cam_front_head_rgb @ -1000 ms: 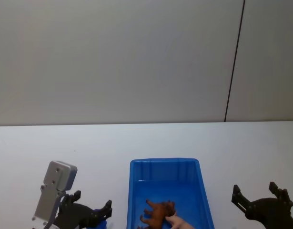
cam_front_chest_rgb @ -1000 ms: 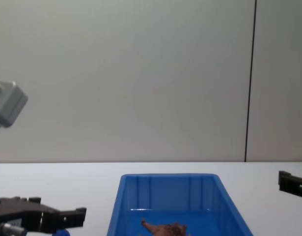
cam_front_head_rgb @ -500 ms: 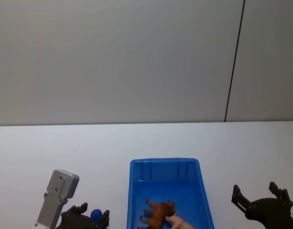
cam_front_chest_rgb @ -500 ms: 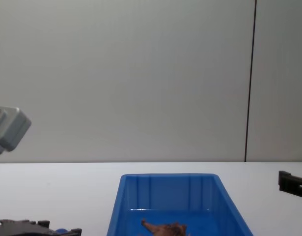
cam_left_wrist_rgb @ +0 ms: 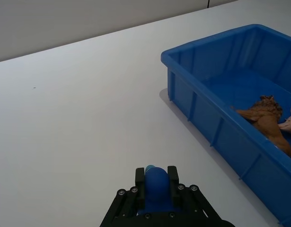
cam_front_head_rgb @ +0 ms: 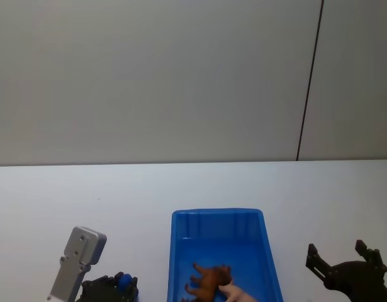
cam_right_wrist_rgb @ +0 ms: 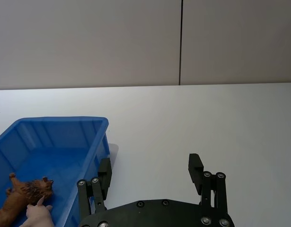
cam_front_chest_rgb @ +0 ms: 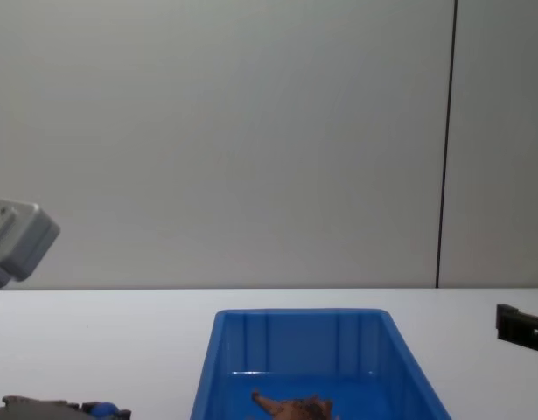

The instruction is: Pick up the two dolls from the table and place them into the box.

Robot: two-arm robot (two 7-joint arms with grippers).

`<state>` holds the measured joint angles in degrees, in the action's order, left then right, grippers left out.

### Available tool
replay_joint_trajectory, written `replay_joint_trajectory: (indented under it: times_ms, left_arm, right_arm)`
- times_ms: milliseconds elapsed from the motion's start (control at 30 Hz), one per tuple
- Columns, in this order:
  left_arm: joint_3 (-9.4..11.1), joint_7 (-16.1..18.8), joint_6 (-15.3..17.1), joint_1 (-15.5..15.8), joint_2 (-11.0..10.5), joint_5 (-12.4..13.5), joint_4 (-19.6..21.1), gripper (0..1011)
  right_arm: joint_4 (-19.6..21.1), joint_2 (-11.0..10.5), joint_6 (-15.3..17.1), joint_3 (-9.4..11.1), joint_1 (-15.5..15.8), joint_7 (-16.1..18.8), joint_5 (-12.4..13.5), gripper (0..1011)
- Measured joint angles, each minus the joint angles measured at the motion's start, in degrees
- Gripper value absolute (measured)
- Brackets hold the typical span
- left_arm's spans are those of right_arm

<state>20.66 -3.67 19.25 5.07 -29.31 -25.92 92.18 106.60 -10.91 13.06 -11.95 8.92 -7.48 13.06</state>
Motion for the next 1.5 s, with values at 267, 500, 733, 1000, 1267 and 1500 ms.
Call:
replay_joint_trajectory:
  times_ms: [267, 500, 733, 1000, 1267, 1500]
  left_arm:
    - [-0.17, -0.58, -1.54, -0.05, -0.12, 1.02, 0.47, 228]
    - [-0.57, -1.06, -3.66, -0.02, -0.36, 2.02, 1.83, 185]
    - [-1.05, -2.71, -6.20, 0.70, -0.51, 3.27, 3.62, 147]
    - [-1.30, -6.60, -8.90, 2.21, -0.12, 4.18, 4.67, 108]
    - [-1.25, -12.45, -11.64, 4.11, 0.92, 4.26, 4.63, 83]
    - [-0.83, -17.97, -13.77, 5.85, 2.16, 3.73, 3.55, 120]
  right_arm:
    - [0.00, 0.00, 0.00, 0.00, 0.00, 0.00, 0.00, 1001]
    - [0.00, 0.00, 0.00, 0.00, 0.00, 0.00, 0.00, 1001]
    - [0.00, 0.00, 0.00, 0.00, 0.00, 0.00, 0.00, 1001]
    - [0.00, 0.00, 0.00, 0.00, 0.00, 0.00, 0.00, 1001]
    - [0.00, 0.00, 0.00, 0.00, 0.00, 0.00, 0.00, 1001]
    - [0.00, 0.00, 0.00, -0.01, 0.00, 0.00, 0.00, 1001]
